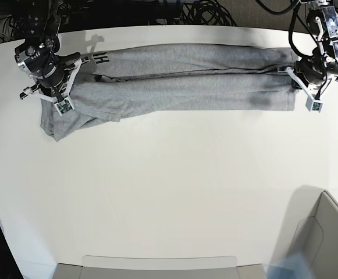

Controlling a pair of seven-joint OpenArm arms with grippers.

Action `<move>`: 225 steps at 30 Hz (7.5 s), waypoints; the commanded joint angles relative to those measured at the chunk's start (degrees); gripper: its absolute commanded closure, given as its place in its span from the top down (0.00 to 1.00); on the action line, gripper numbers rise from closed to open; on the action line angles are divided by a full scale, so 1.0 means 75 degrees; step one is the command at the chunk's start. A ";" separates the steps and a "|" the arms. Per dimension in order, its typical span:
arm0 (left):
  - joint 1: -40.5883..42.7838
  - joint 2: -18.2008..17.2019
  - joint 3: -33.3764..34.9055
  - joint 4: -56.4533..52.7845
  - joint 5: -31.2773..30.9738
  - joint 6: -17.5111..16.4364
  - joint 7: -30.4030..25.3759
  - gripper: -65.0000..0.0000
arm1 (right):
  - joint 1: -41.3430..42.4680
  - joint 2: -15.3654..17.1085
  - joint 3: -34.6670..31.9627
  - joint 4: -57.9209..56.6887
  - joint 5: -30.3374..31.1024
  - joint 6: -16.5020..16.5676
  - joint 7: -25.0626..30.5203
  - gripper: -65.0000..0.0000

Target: Fold the T-shirt properly

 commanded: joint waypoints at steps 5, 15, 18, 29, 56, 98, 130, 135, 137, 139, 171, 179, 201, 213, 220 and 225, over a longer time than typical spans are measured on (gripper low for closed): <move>-0.0024 -0.0117 -0.0081 0.0130 0.0043 0.0022 0.0016 0.00 | -0.0041 0.0036 -0.0002 0.0117 -0.0041 0.0001 0.0075 0.00; 0.0222 -0.0117 -0.0046 0.0130 0.0043 0.0046 0.0016 0.30 | -0.0194 0.0036 -0.0002 -0.0001 -0.0041 0.0001 0.0075 0.08; 0.0222 -0.0117 -0.0081 0.0165 0.0043 0.0046 -0.0042 0.42 | -0.0194 0.0024 -0.0002 -0.0001 -0.0041 0.0001 0.0075 0.21; 0.0269 0.0434 -0.0527 0.0962 0.0019 0.0010 0.0028 0.52 | -0.0182 0.0024 -0.0014 -0.0012 -0.0006 0.0001 0.0075 0.39; -0.0013 0.0809 -0.1546 -0.0749 0.0031 -0.2187 0.0028 0.60 | -0.0159 0.0036 -0.0026 -0.0270 -0.0029 0.0001 0.0099 0.39; -0.2756 -0.1348 -0.1722 -0.3211 0.1144 -0.2187 0.0731 0.00 | 0.0041 -0.0620 -0.0694 -0.0235 -0.0029 0.0001 0.0110 0.39; -0.1396 0.1571 0.0059 0.1771 0.1121 -0.2187 0.1663 0.00 | 0.0193 -0.0620 -0.1010 -0.0259 -0.0041 0.0001 0.0110 0.39; -0.1197 0.1887 0.0071 0.2263 0.1133 -0.2187 0.1663 0.00 | 0.0193 -0.0620 -0.1010 -0.0259 -0.0041 0.0001 0.0110 0.39; -0.1185 0.1887 0.0188 0.2252 0.1133 -0.2187 0.1663 0.00 | 0.0193 -0.0620 -0.1010 -0.0270 -0.0041 0.0001 0.0110 0.39; -0.1033 0.1887 0.0399 0.2252 0.1133 -0.2187 0.1663 0.00 | 0.0193 -0.0620 -0.1010 -0.0270 -0.0041 0.0001 0.0110 0.39; -0.0716 0.2391 0.1806 0.2228 0.1098 -0.2187 0.1663 0.43 | 0.0193 -0.0620 -0.1010 -0.0270 -0.0041 0.0001 0.0110 0.39; -0.0892 0.3024 0.1853 0.2240 0.1086 -0.2187 0.1663 0.43 | 0.0193 -0.0620 -0.1010 -0.0270 -0.0041 0.0001 0.0110 0.39; -0.0904 0.2497 -0.0210 0.2158 0.1133 -0.2187 0.1663 0.00 | 0.0767 -0.0866 -0.0999 0.0210 0.0030 0.0001 0.0110 0.39; -0.0833 0.2321 -0.0199 0.0681 0.1144 -0.2187 0.1352 0.00 | 0.0967 -0.1230 -0.0424 0.0175 0.2655 -0.0010 0.0075 0.47; -0.0880 0.2321 -0.0199 0.0447 0.1144 -0.2187 0.1352 0.00 | 0.0978 -0.0972 0.1006 -0.0927 0.5257 0.0001 0.0087 0.54; -0.0880 0.2297 0.0153 0.0447 0.1144 -0.2187 0.1352 0.00 | 0.1014 -0.0773 0.1709 -0.2122 0.6090 0.0001 0.0110 0.54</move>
